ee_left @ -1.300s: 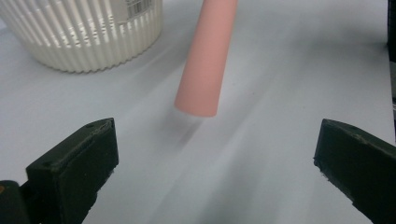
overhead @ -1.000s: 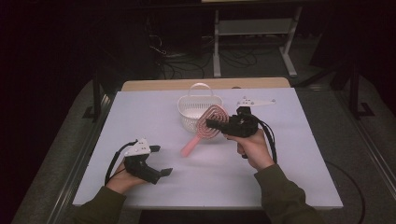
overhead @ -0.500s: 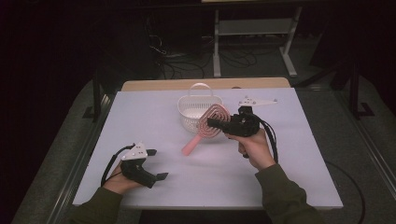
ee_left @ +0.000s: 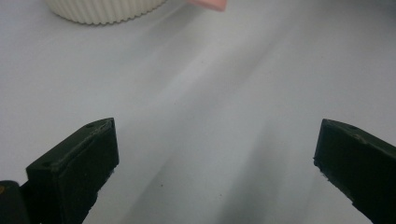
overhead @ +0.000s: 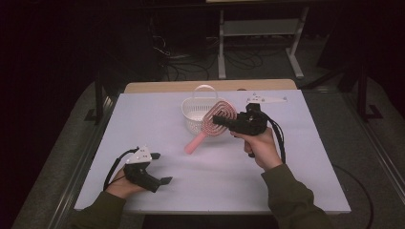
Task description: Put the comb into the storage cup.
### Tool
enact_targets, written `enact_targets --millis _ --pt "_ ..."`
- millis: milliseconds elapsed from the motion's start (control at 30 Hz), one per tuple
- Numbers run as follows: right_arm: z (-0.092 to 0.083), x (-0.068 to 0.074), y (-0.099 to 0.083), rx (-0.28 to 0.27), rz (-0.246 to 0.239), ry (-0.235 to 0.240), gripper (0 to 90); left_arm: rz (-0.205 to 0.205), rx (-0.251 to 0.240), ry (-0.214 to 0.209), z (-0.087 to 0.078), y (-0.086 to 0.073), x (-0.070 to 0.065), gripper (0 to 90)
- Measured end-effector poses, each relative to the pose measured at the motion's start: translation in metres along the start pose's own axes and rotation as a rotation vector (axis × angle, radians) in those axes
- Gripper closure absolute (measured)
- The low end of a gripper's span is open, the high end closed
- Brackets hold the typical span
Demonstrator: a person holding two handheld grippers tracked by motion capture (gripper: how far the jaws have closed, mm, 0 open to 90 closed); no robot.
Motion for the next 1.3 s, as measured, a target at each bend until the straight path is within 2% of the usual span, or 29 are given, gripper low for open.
enact_targets --millis 300,867,1100,1300 --pt "0.000 -0.003 0.016 -0.021 -0.010 -0.013 62.8 0.009 -0.012 0.001 -0.002 0.001 -0.002 0.0" --pt "-0.002 -0.008 0.043 -0.067 -0.022 -0.028 62.8 0.014 -0.005 0.002 -0.001 0.000 -0.002 0.0" --pt "-0.004 -0.013 0.059 -0.095 -0.031 -0.052 62.8 0.015 -0.012 0.007 -0.001 0.000 -0.002 0.0" --pt "-0.003 -0.019 0.063 -0.105 -0.032 -0.077 62.8 0.013 -0.011 0.004 -0.001 0.000 -0.002 0.0"
Point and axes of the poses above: each handheld gripper's, and its own axes: z roughly forward along the jaws, y roughly out of its top, x roughly to its left, the point moved 1 cm from there along z, roughly forward along the jaws, and after that the axes turned 9 degrees about -z, right-handed, at the moved point
